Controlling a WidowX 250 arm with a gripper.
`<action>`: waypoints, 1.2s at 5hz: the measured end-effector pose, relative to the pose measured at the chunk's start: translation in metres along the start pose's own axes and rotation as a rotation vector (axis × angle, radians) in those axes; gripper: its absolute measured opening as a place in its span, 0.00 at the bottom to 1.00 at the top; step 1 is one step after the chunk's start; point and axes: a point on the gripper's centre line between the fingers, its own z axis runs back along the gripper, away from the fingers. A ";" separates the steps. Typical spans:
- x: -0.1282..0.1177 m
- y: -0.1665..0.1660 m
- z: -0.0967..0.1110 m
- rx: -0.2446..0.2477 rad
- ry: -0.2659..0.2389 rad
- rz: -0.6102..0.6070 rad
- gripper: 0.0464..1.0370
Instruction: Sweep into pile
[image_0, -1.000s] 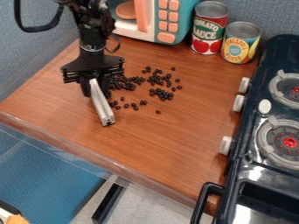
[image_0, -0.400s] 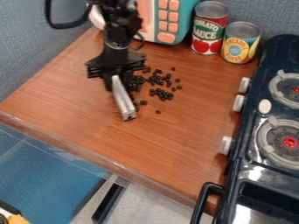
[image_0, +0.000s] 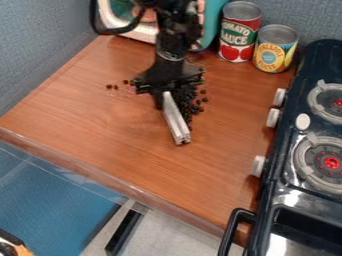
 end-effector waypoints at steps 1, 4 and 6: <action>-0.005 -0.008 0.002 -0.011 0.005 -0.005 0.32; 0.020 0.025 0.052 -0.083 0.025 -0.063 0.32; 0.050 0.104 0.057 0.006 0.052 -0.134 0.32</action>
